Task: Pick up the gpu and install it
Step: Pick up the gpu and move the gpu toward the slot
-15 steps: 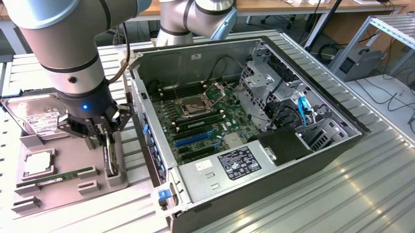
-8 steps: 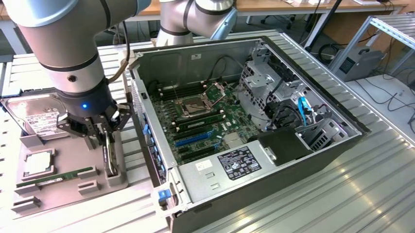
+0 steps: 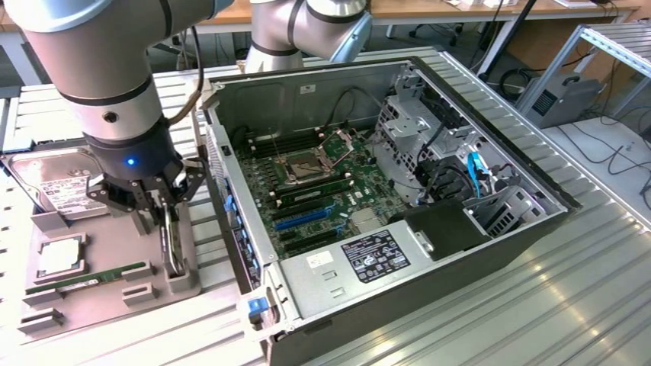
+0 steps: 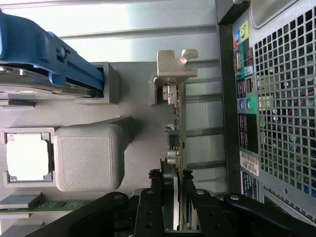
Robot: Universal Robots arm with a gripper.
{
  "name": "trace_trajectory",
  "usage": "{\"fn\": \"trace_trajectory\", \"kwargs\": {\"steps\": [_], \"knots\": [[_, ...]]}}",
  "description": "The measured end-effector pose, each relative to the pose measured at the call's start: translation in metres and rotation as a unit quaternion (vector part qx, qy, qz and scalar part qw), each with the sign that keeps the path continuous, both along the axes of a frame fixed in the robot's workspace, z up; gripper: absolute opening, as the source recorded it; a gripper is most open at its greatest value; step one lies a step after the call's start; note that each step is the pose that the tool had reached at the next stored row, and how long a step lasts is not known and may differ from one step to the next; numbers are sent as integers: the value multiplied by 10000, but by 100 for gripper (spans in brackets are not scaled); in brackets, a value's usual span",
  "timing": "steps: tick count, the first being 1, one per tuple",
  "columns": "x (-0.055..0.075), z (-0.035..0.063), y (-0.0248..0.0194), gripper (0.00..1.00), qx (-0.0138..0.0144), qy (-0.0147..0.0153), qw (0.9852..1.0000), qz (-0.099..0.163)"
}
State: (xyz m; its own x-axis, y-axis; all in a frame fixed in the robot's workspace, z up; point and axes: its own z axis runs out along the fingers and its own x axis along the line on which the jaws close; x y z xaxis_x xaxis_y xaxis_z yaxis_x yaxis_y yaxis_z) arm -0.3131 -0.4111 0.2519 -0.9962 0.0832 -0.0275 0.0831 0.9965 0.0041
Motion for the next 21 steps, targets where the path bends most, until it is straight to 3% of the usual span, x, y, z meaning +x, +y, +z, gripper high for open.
{"fn": "trace_trajectory", "kwargs": {"steps": [21], "knots": [[0, 188, 0, 27, 0, 0, 10000, 0]]}}
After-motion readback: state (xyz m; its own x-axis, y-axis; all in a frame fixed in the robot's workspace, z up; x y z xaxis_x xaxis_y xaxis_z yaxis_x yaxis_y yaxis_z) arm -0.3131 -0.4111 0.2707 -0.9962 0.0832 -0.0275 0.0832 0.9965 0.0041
